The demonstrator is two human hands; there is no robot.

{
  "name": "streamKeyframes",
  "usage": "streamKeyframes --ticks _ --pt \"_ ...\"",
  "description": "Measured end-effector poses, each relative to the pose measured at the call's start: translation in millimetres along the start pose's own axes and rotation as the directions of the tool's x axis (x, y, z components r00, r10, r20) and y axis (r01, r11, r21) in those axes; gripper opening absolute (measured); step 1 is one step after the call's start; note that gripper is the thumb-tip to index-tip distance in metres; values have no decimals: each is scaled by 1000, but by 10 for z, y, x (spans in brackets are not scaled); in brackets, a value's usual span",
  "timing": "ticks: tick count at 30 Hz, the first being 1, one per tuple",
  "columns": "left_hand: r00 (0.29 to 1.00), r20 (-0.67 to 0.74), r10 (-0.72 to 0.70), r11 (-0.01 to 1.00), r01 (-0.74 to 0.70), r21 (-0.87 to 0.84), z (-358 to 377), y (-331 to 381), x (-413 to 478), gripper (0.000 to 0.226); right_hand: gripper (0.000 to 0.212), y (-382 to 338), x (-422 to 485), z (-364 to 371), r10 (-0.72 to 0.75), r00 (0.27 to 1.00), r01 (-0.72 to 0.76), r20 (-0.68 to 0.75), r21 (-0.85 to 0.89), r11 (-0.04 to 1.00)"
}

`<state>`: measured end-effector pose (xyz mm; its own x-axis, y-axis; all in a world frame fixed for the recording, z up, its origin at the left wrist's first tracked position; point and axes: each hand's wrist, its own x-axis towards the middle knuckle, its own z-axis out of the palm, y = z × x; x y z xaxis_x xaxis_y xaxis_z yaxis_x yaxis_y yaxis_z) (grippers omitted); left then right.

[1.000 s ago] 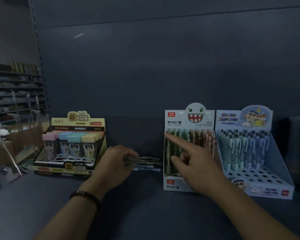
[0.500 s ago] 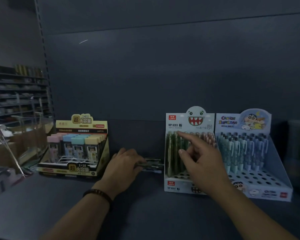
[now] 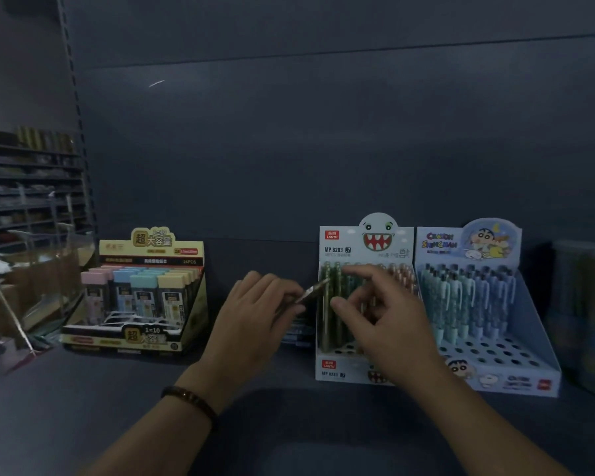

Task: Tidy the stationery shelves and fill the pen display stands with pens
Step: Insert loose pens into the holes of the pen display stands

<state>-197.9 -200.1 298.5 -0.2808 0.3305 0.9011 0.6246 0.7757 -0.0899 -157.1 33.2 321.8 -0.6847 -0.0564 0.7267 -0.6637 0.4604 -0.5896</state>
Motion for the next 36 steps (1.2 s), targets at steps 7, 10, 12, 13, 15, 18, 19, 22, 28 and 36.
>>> streamKeyframes --ticks 7,10,12,13,15,18,19,22,28,36 --pt "997 -40 71 994 -74 -86 53 216 58 27 9 -2 4 21 -15 1000 16 -11 140 990" --pt "1000 -7 11 983 -12 -182 43 249 76 35 13 -51 17 22 9 997 9 -76 237 972" --pt "1000 18 -22 975 25 -220 36 301 79 39 15 -89 35 7 107 985 -42 -139 407 912" --pt "999 27 -29 973 34 -229 40 324 72 40 13 -115 42 -5 162 973 -66 -165 473 879" --pt "999 34 -23 973 30 -229 50 350 59 40 10 -142 36 -17 225 955 -93 -193 527 845" --pt "1000 0 0 972 0 -234 41 326 64 41 11 -149 46 -31 256 948 -111 -188 558 823" --pt "1000 -19 0 971 -5 -240 37 313 71 41 11 -142 58 -49 267 944 -115 -191 569 814" --pt "998 -59 -24 965 8 -263 48 299 83 39 15 -116 96 -120 300 930 -108 -213 622 776" --pt "998 -47 -39 955 23 -297 44 352 85 26 15 -101 207 -305 320 901 -99 -294 577 810" --pt "977 170 131 946 -71 -316 18 452 31 18 11 29 293 -691 247 883 -101 -399 351 931"
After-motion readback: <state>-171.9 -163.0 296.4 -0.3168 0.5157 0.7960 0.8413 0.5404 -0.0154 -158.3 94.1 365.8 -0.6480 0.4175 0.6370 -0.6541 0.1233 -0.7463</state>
